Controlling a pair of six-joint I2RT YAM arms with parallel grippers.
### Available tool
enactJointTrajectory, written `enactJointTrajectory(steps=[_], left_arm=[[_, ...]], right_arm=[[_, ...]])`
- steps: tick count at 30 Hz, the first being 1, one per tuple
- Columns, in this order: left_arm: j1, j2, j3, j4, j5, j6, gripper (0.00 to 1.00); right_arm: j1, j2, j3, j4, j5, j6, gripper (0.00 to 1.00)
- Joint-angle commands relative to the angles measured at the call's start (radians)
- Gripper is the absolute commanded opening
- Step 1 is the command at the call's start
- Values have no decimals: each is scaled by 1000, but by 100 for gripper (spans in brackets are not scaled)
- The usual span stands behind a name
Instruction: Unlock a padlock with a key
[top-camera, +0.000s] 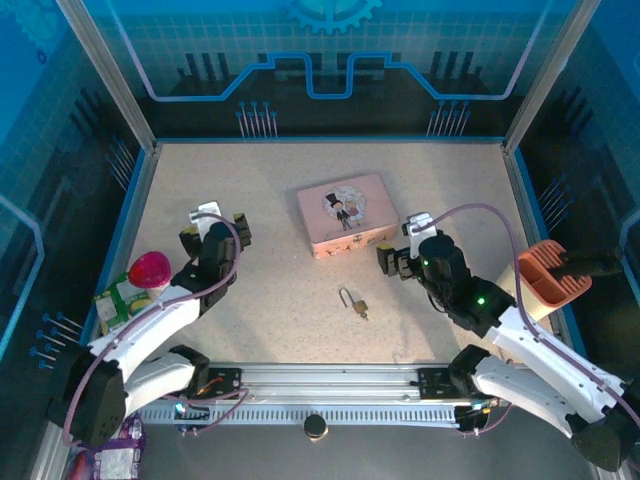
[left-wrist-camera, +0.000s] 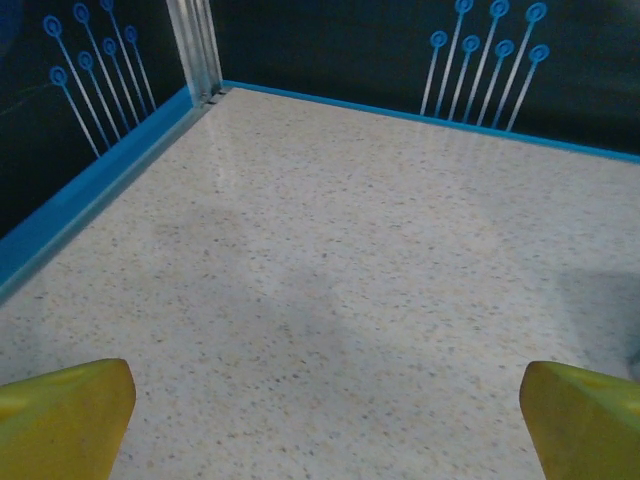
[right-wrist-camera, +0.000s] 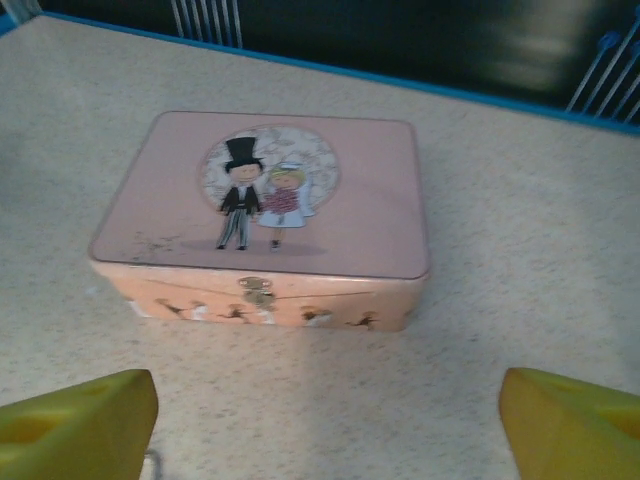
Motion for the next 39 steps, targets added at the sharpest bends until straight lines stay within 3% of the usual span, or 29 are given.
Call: enactJointTrajectory(steps=[1,8,14,19,24,29,31,39], left_arm=[[22,72,-4,123,-61,92,99],[60,238,-120,523,55,431,99],[135,318,-181,686,284,421,99],[219,360,-199,789,431,369,99],[294,527,-301,1155,490,310,99],[312,484,-188,866,545,287,99],[348,483,-180,847,582,254,99],[353,482,-182,853,582,251,99]], right_arm=[[-32,-24,-37,92,38,-139,93],[-175,71,-61,140,58,-265,100],[-313,167,-168,349,61,-267,100],[-454,292,-281,593,-33,-255,100],[-516,391,-334,793,-129,-241,100],[-546,457,-358,955,-173,-254,100],[-560,487,-364,1022,-221,-261,100],[-598,622,-367,1220,-373,-252,100]])
